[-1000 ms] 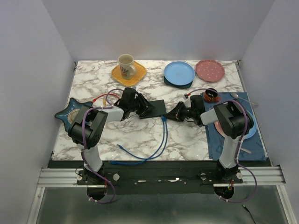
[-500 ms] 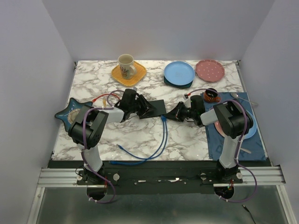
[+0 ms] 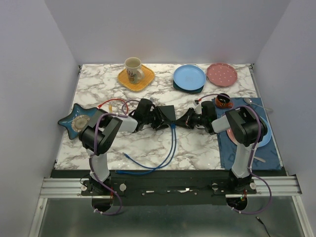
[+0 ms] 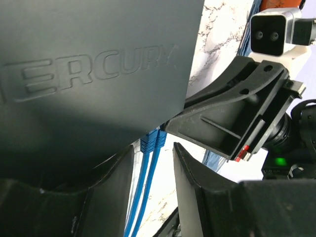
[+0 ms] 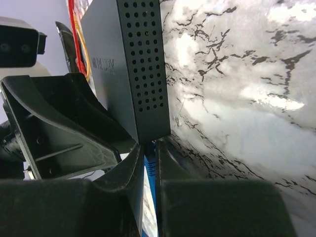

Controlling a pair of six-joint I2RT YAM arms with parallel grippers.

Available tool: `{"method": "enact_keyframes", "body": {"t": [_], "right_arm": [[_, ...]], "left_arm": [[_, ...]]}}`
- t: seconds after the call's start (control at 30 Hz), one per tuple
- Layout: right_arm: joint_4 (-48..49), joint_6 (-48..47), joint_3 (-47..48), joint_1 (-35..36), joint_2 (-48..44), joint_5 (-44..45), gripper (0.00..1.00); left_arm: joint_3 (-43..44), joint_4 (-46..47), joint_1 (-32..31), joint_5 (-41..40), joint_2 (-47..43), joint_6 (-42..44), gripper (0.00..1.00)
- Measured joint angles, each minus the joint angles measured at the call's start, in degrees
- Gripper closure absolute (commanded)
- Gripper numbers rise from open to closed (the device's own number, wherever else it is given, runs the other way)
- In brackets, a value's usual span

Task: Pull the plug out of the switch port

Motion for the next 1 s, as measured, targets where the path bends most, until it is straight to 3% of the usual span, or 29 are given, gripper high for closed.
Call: {"method": "enact_keyframes", "body": {"t": [0.57, 0.67, 0.77, 0.9, 1.0], "right_arm": [[-0.83, -3.04, -3.67, 0.00, -2.01, -3.06, 0.99], [-5.11, -4.92, -6.27, 0.00, -7.26, -0.50, 0.99], [-13.75, -8.04, -7.48, 0.02, -18.16, 4.94, 0.99], [-22.47, -12.04, -4.61, 0.04, -31.06, 10.84, 0.99], [-27.15, -13.90, -0.70, 0.04, -35.36, 13.03, 0.99]], "left_arm": [[3.87, -3.76, 0.46, -4.48, 2.19, -1.88, 0.51], [3.41, -4.26, 0.72, -5.38, 1.33, -1.57, 0.44], [1.55, -6.25, 2.05, -7.52, -2.34, 0.33, 0.35], [0.44, -8.41, 3.23, -9.92, -10.51, 5.35, 0.27], [-1.14, -6.88, 2.14, -10.86, -16.92, 8.63, 0.21]]}}
